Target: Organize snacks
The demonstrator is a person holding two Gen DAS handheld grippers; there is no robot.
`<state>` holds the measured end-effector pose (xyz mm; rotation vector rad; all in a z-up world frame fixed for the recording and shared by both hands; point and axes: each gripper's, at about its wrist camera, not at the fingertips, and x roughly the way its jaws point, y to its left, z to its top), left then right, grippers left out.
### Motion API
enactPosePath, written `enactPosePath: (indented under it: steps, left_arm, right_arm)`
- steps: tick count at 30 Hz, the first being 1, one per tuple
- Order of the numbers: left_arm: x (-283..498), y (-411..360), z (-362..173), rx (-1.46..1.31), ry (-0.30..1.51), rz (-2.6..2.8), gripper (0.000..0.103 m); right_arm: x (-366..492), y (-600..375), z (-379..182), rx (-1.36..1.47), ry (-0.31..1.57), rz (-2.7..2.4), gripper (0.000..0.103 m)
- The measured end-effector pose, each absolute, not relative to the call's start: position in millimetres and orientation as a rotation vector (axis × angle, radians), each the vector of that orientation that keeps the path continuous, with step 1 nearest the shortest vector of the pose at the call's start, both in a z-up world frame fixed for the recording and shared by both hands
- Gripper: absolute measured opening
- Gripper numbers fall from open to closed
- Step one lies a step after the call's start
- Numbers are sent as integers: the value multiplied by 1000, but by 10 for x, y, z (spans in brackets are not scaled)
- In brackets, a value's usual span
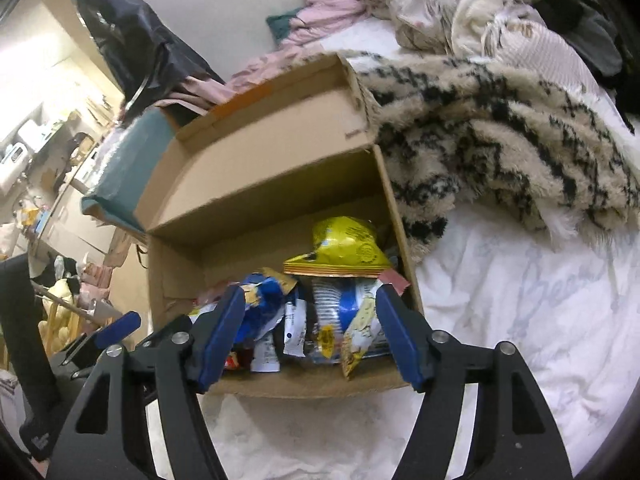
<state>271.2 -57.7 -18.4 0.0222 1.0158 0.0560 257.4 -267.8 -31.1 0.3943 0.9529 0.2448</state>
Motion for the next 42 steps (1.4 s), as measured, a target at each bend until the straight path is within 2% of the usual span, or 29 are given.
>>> enactPosePath:
  steps: [2, 4, 6, 8, 18, 27, 37, 42]
  left_arm:
    - [2606, -496, -91, 9, 987, 52, 79]
    - [2479, -407, 19, 0, 956, 52, 80]
    - [2340, -320, 115, -5, 926, 69, 97]
    - [2169, -199, 213, -29, 889, 79, 102]
    - [1470, 198, 325, -65, 812, 74, 103]
    - [1127, 149, 267, -54, 745, 56, 103]
    - [1197, 81, 38, -43, 804, 48, 103]
    - [1175, 6, 110, -1, 745, 53, 103]
  right_arm:
    - [2441, -2676, -191, 387, 910, 247, 84]
    - [2301, -2657, -55, 377, 869, 259, 89]
    - [2170, -2630, 55, 360, 836, 277, 92]
    - [2022, -2624, 119, 339, 813, 269, 95]
    - [1415, -2553, 124, 301, 821, 262, 100]
    - [1030, -2421, 96, 228, 733, 208, 103]
    - [1036, -2195, 11, 95, 683, 166, 103]
    - [1071, -2171, -34, 78, 693, 157, 103]
